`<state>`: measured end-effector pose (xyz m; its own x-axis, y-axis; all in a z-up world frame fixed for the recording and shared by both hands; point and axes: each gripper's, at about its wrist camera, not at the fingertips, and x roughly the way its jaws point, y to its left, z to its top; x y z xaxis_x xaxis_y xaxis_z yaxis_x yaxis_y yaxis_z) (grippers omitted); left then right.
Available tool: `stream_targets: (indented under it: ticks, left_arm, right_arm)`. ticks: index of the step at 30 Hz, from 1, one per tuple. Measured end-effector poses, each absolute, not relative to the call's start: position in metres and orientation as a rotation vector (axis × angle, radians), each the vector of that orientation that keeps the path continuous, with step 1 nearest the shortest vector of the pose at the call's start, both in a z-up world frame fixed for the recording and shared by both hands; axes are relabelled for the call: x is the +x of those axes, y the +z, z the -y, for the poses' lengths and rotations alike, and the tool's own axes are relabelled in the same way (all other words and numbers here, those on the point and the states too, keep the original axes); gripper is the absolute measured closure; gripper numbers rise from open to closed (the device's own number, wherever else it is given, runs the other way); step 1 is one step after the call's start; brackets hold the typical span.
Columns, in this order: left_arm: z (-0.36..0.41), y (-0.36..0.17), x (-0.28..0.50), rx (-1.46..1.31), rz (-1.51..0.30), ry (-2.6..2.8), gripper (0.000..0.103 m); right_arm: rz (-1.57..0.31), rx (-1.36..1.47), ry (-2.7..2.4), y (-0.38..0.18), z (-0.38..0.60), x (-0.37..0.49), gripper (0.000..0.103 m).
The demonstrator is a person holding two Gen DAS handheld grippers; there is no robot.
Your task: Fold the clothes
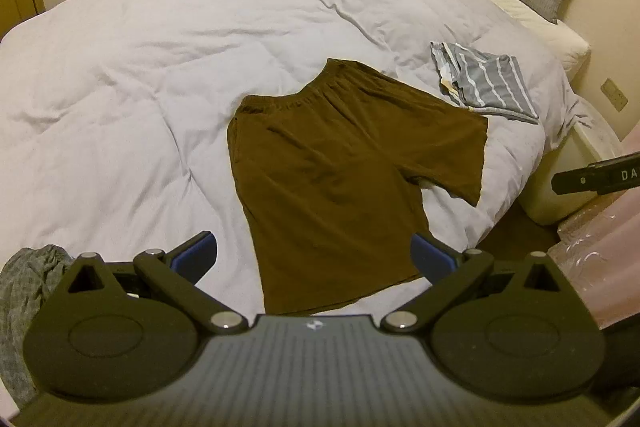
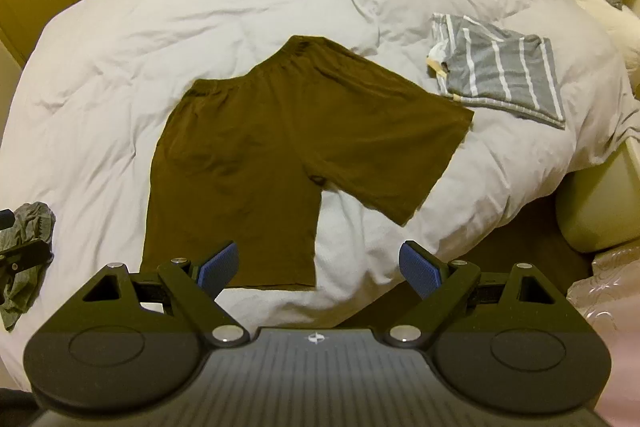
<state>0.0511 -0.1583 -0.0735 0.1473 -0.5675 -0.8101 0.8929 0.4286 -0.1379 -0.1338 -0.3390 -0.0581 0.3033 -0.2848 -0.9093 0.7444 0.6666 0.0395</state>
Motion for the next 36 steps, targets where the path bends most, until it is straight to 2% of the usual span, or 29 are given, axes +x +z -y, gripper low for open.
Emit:
stream_targets:
  ticks: [19,30,36]
  left_arm:
    - [0.172,-0.084,0.042,0.427,-0.970,-1.020,0.002]
    - [0.231,-0.087,-0.012,0.426,-0.932,-0.994,0.002]
    - [0.272,-0.088,-0.026,0.518,-0.892,-1.099,0.002]
  right_arm:
    - [-1.086,0.523,-0.663,-0.076,0.364,-0.132,0.014]
    - [-1.047,0.535,-0.644,-0.088,0.438,-0.176,0.014]
    - [-1.041,0.568,-0.727,-0.091,0.468,-0.197,0.014]
